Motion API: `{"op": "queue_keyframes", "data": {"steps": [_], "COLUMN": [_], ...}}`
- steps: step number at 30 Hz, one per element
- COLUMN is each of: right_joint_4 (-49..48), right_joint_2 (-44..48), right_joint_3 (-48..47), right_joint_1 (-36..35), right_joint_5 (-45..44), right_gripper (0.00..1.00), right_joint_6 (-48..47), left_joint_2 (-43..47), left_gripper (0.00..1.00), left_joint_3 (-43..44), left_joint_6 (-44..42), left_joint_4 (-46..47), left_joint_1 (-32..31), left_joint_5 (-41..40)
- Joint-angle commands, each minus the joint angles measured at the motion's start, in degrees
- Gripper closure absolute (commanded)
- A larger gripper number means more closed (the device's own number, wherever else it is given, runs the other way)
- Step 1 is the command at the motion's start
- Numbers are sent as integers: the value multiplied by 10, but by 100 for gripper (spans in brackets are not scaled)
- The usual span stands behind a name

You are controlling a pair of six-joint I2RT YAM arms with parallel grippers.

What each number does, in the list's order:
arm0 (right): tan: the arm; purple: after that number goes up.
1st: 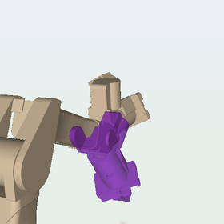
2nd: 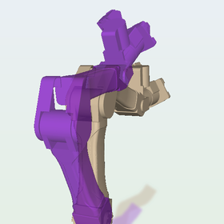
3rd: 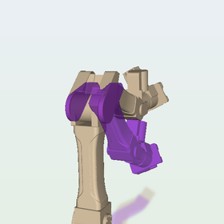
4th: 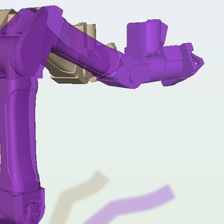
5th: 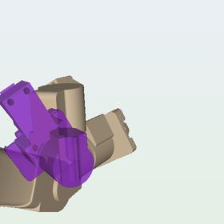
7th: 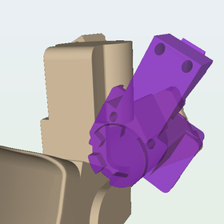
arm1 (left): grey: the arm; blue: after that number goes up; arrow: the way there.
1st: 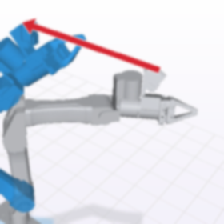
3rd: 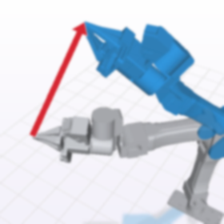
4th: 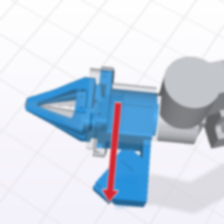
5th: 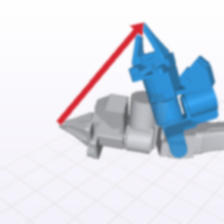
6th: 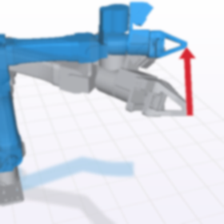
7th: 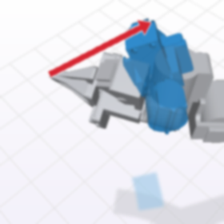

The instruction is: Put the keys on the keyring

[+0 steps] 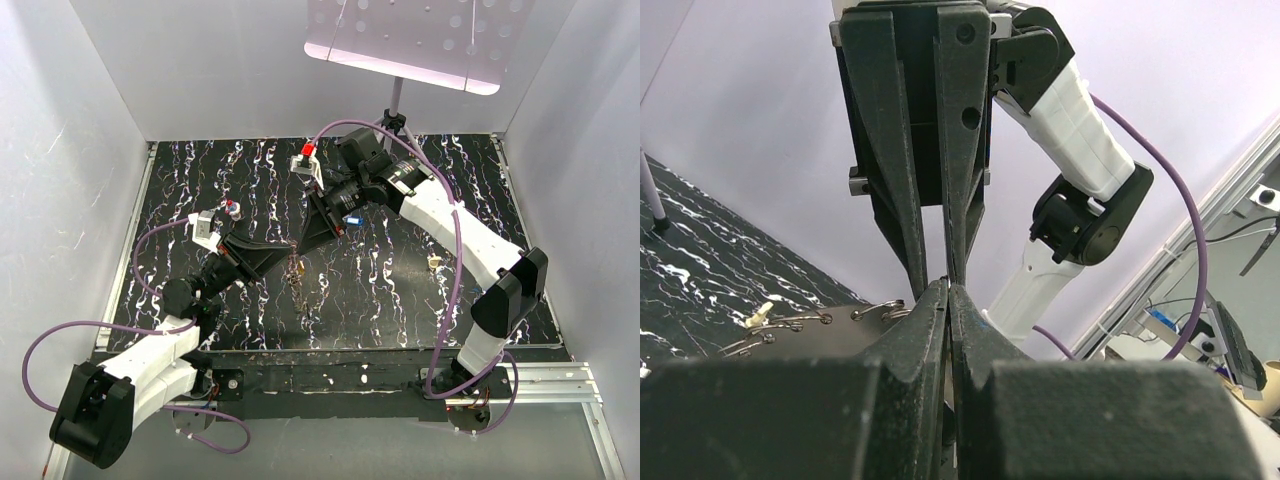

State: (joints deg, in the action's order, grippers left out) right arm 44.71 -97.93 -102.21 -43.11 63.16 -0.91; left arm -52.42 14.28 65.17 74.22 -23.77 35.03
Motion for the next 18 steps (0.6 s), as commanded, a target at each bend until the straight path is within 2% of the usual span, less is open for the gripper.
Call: {"op": "queue_keyframes", "data": {"steps": [1,6,9,15,18], "right_joint_4": [-5,-6,-5,4,18], "right_joint_2": [5,4,3,4,5], "right_joint_3": [0,-3,-4,-3,3], "right_joint_1": [-5,-7,-7,-7,-7], "right_joint_5": [12,21,22,21,20], "right_gripper": [79,87,99,99,99], "right_joint_6": [-7,-6,-5,-13,-26], "left_joint_2": [16,18,17,28,50], "left_gripper": [100,100,100,99,85], "left_joint_3": [0,1,3,9,19], "left_joint_6": [-7,-9,-10,-10,-14], "left_joint_4": [54,42,34,-16,-80], "left_joint_1": [-2,-1,-1,-1,0], "left_joint_5": [-13,-10,-6,9,22]}}
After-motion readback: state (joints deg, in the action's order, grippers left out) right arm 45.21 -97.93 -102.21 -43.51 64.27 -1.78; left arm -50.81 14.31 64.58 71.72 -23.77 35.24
